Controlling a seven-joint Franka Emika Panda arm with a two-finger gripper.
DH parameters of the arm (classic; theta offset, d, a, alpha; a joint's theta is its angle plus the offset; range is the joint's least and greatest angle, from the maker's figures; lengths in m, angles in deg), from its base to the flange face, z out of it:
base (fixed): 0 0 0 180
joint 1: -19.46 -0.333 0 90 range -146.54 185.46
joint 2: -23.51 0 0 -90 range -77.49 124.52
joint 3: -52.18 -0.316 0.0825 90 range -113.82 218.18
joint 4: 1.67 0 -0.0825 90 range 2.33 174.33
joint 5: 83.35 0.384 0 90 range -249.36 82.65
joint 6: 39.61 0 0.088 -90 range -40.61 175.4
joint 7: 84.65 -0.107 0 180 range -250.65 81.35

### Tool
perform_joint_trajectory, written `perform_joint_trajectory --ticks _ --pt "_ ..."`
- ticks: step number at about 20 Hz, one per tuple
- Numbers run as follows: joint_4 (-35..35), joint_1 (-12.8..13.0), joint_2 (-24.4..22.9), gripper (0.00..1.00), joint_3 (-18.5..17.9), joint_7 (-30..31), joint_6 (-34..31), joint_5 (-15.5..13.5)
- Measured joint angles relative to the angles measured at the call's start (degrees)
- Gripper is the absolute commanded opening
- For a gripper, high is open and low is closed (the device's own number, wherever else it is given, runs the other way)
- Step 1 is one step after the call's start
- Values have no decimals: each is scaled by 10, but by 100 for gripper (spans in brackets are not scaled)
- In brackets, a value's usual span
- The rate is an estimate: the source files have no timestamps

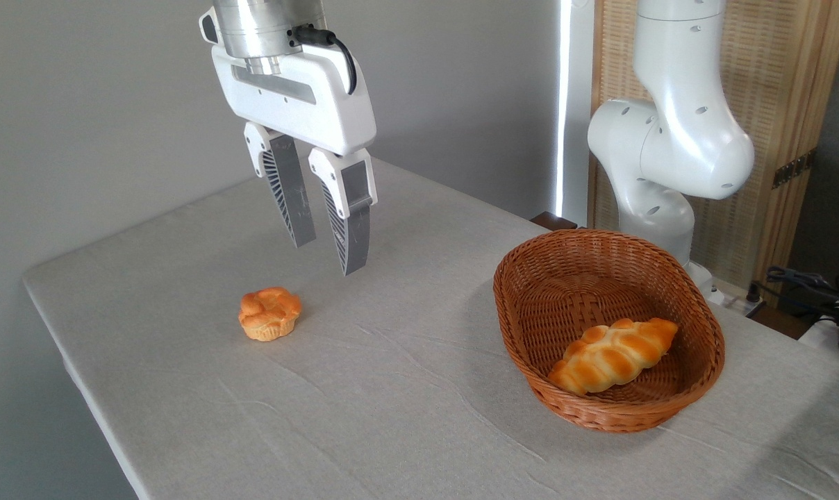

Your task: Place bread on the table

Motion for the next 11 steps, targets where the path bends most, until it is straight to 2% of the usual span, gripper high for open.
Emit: perform_joint_trajectory --ticks 11 --pt "0 -2 0 100 11 0 0 -7"
